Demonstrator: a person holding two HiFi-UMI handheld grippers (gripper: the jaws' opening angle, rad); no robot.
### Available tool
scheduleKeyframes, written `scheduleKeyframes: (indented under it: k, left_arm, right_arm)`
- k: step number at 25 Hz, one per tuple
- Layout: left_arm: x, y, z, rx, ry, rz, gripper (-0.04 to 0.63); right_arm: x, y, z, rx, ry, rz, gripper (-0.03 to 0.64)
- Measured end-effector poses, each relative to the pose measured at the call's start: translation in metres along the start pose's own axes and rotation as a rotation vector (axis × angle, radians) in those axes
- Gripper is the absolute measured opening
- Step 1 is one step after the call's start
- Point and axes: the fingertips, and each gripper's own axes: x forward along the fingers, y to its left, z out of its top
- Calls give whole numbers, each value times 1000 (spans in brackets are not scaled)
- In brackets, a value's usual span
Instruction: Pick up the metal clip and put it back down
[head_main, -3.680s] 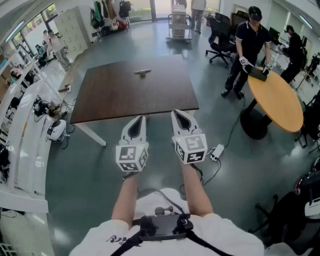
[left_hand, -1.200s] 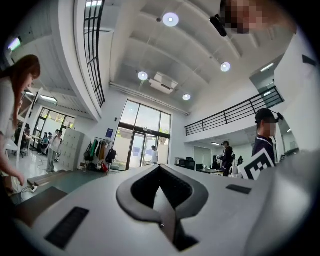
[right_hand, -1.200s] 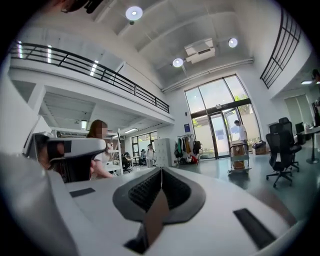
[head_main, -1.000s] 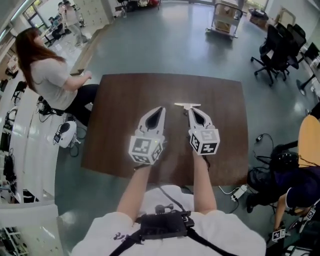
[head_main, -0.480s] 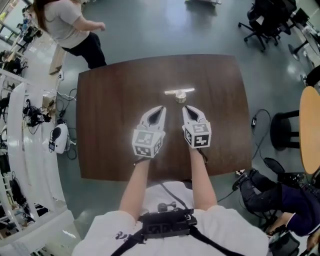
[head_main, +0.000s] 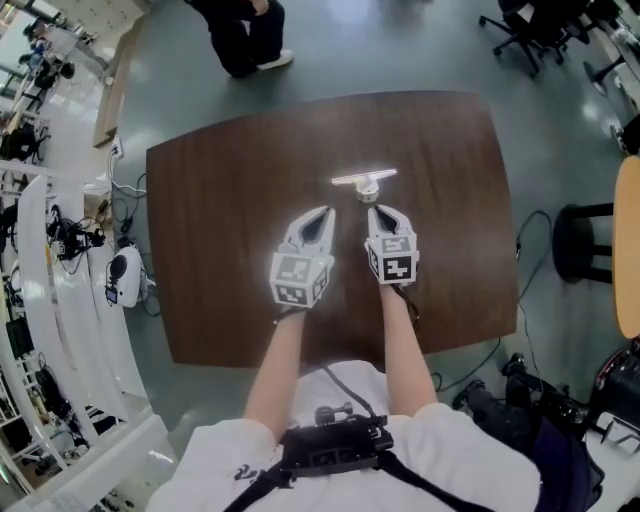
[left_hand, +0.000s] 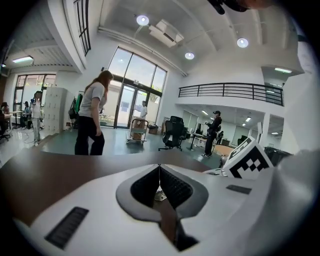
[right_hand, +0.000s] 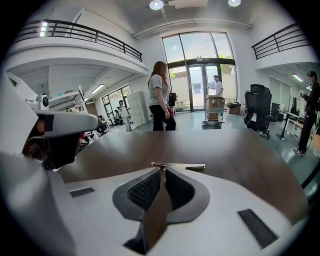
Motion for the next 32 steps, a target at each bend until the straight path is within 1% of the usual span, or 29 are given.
scheduleKeyframes:
  k: [1,2,5,7,9,12,13,19,20,21,25,27,30,32]
  left_arm:
    - [4,1,-4,-2,11,-4,9]
    - [7,2,-9,-3,22,-7,10]
    - [17,11,-18,-13,42,-13,10]
    - [24,17,-24,-24,50,-13,11]
    - [31,21,-30,-36,57,-9,11]
    - [39,24,-36,-51,69,-2,11]
    - [40,26,-37,-56,73,-2,10]
    - [43,35,-46,-73,92,2,11]
    - [42,38,-47,-77,93,5,11]
    - [40,41,-47,-80,94,7,11]
    - [36,46,-45,-88,88,18,11]
    - [35,51,-45,-91,86,28,11]
    - [26,56,-47,-92,84,39,11]
    - [20,56,-47,-91,82,46,11]
  right_arm:
    - [6,-3,-4,10,6,-6,15]
    - [13,-6,-7,17,13,-10,68]
    - [32,-10,-15,28,36,-17,85]
    - [44,-14,-20,41,50,-26,124]
    - [54,-20,-25,52,64,-37,177]
    - [67,-29,-28,66,75,-53,303]
    - [72,-31,-27,70,75,-58,314]
    - [100,-40,-26,97,109,-114,316]
    - [105,-38,-26,104,114,-124,358]
    - [108,-37,-26,109,112,-132,415]
    - [120,-41,-16,138,81,-150,419]
    - [128,-44,-16,131,93,-156,419]
    - [133,-42,-21,93,128,-183,417]
    - [132,-42,-26,91,147,-200,410]
